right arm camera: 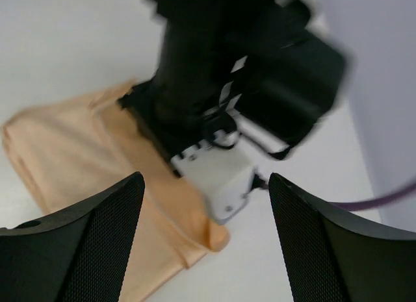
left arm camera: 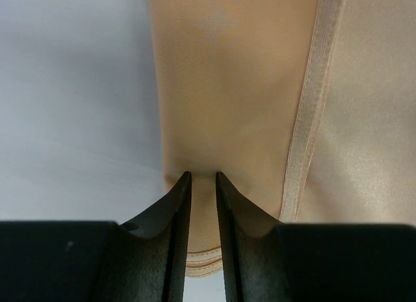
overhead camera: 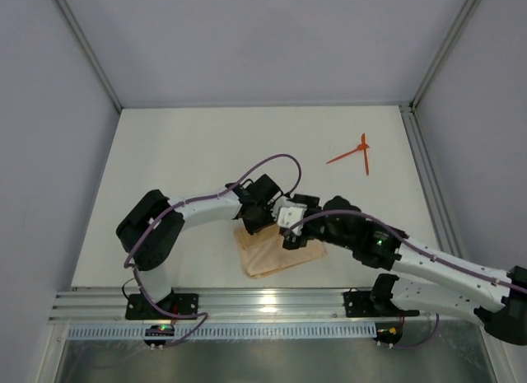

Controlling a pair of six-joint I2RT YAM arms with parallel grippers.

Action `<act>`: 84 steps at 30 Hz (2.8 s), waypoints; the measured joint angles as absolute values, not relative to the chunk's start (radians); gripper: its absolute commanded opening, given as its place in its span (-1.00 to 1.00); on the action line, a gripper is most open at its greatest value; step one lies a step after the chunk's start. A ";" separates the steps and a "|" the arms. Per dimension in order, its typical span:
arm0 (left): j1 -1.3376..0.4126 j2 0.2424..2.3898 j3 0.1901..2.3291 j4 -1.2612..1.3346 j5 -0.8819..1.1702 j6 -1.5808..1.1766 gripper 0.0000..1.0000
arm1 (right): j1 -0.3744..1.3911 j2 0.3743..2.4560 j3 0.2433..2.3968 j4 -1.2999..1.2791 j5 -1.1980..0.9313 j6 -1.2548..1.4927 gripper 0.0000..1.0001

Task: Fold the napkin into a case and place the utensils inside
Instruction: Pick up the 2/3-rectangle-folded napkin at the center of the board.

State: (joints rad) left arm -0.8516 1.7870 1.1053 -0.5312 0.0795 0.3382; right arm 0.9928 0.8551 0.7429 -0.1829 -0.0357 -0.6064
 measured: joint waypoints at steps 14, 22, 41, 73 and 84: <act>-0.852 1.791 1.111 -0.539 0.084 0.344 -0.53 | 1.125 1.166 0.570 -0.348 -0.005 -0.670 0.47; -0.852 1.791 1.111 -0.540 0.089 0.349 -0.53 | 1.131 1.240 0.578 -0.386 -0.022 -0.686 0.48; -0.852 1.792 1.113 -0.542 0.091 0.353 -0.53 | 1.156 1.338 0.643 -0.363 0.062 -0.684 0.87; -0.851 1.797 1.119 -0.550 0.099 0.375 -0.53 | 0.991 1.383 0.664 -0.415 -0.247 -0.631 0.52; -0.851 1.800 1.124 -0.555 0.102 0.376 -0.54 | 1.028 1.427 0.705 -0.425 -0.165 -0.641 -0.24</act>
